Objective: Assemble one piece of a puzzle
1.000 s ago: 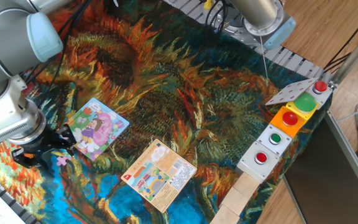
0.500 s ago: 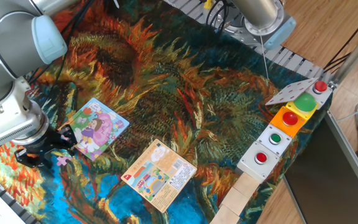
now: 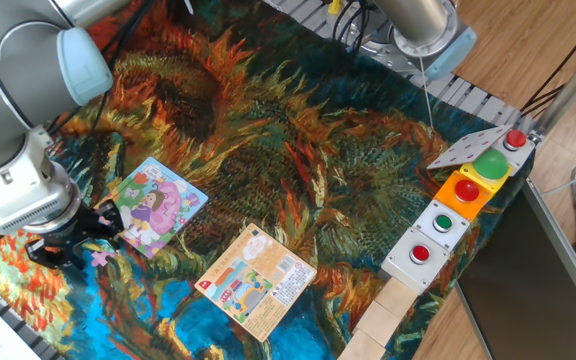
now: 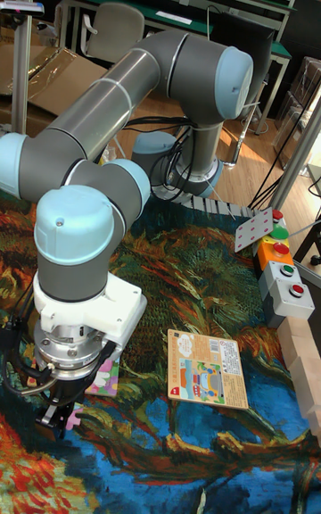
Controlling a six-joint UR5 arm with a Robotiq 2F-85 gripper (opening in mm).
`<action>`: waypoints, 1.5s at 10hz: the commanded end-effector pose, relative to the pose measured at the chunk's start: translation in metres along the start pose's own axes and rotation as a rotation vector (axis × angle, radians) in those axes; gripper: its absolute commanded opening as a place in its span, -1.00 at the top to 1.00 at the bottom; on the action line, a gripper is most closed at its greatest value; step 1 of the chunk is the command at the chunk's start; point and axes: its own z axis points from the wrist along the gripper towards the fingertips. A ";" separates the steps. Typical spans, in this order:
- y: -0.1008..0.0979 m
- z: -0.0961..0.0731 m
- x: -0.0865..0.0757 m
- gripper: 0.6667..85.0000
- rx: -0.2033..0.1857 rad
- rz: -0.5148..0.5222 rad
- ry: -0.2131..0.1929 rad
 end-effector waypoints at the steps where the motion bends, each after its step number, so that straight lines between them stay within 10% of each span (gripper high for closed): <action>1: 0.000 0.000 0.000 -0.32 0.000 -0.006 -0.002; 15: -0.001 0.001 -0.006 -0.22 0.010 -0.036 -0.012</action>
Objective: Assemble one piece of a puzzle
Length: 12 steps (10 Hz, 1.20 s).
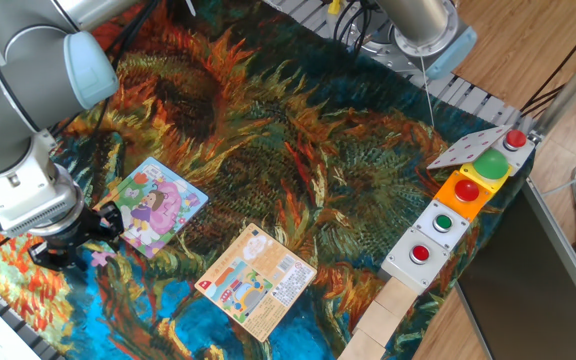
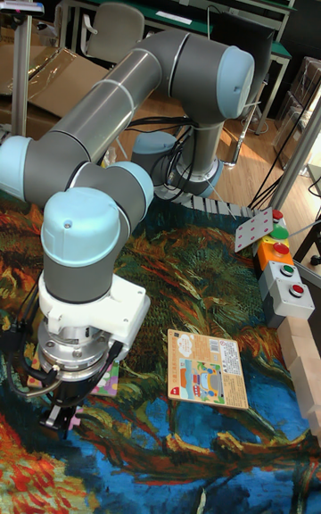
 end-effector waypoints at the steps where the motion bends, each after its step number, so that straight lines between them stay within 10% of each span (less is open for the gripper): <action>1: -0.001 -0.001 -0.003 -0.20 0.002 0.001 -0.017; 12: -0.001 -0.001 -0.001 -0.18 0.001 0.004 -0.033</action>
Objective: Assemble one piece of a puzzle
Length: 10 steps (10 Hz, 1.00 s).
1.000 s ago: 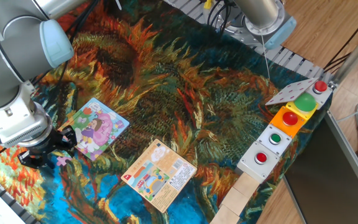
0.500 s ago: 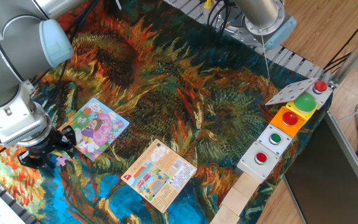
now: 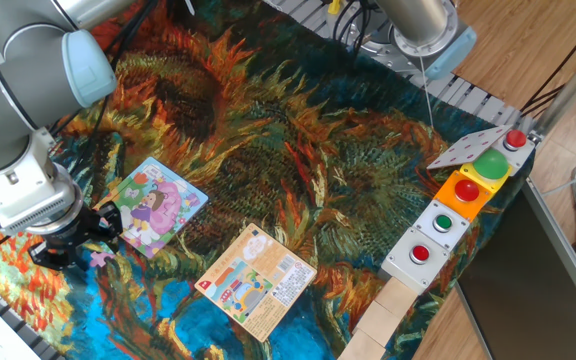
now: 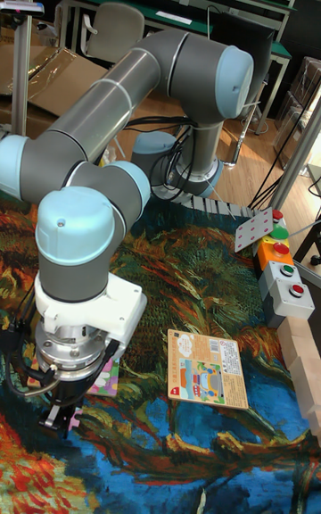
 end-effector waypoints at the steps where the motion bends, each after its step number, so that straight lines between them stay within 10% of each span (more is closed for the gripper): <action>1: 0.000 -0.001 -0.003 -0.18 0.001 0.007 -0.019; 7: -0.001 -0.001 -0.004 -0.14 0.003 0.002 -0.029; 10: -0.002 -0.004 -0.002 0.83 0.002 -0.001 -0.030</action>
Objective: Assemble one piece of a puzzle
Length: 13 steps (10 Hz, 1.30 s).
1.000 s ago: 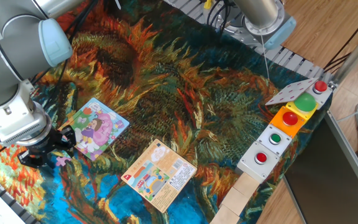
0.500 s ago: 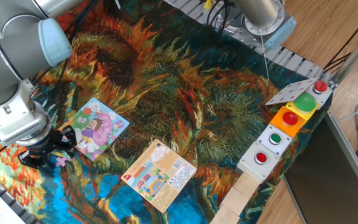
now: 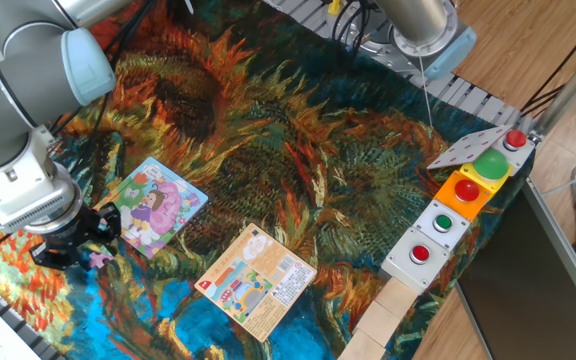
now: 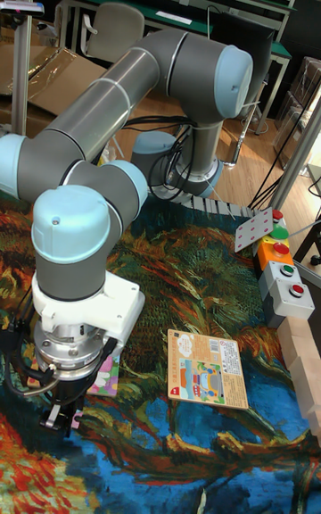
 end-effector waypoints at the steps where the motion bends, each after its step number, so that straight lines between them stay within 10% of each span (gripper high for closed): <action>1: -0.001 -0.004 0.000 0.90 -0.001 0.006 -0.012; 8: 0.010 -0.029 -0.001 0.98 -0.019 0.041 -0.019; 13: 0.010 -0.037 -0.016 0.98 0.004 0.297 -0.077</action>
